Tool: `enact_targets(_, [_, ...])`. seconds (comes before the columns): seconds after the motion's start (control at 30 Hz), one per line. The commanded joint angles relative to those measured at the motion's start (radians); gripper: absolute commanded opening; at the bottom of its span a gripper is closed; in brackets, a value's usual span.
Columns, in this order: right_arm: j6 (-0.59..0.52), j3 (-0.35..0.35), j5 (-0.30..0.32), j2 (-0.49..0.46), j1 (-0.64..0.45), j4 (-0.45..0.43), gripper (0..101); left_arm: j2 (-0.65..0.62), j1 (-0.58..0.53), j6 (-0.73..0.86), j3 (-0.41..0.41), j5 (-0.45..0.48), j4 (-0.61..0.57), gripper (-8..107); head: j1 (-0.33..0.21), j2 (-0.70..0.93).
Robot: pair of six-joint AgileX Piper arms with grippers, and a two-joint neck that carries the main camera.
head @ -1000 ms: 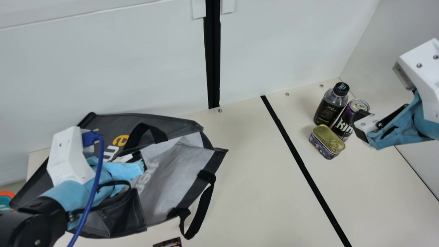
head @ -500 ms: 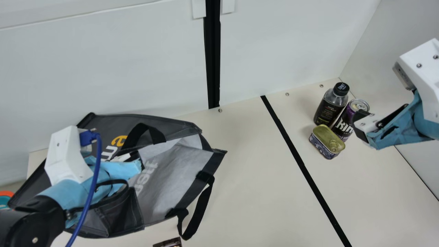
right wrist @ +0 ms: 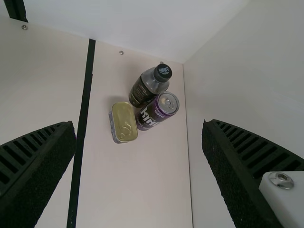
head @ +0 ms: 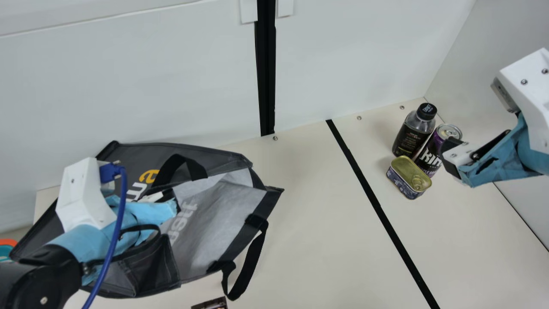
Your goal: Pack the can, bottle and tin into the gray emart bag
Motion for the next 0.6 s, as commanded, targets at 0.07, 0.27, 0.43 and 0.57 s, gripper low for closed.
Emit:
enact_targets(0.07, [0.000,0.000,0.000,0.000,0.000,0.000,91,0.000,0.000,0.000,0.000,0.000,0.000,10,-0.023,-0.001])
enact_targets(0.27, [0.000,0.000,0.000,0.000,0.000,0.000,91,0.000,0.000,0.000,0.000,0.000,0.000,10,-0.023,-0.001])
enact_targets(0.43, [0.000,0.000,0.000,0.000,0.000,0.000,91,0.000,0.000,0.000,0.000,0.000,0.000,10,-0.023,-0.001])
enact_targets(0.57, [0.000,0.000,0.000,0.000,0.000,0.000,91,0.000,0.000,0.000,0.000,0.000,0.000,10,-0.023,-0.001])
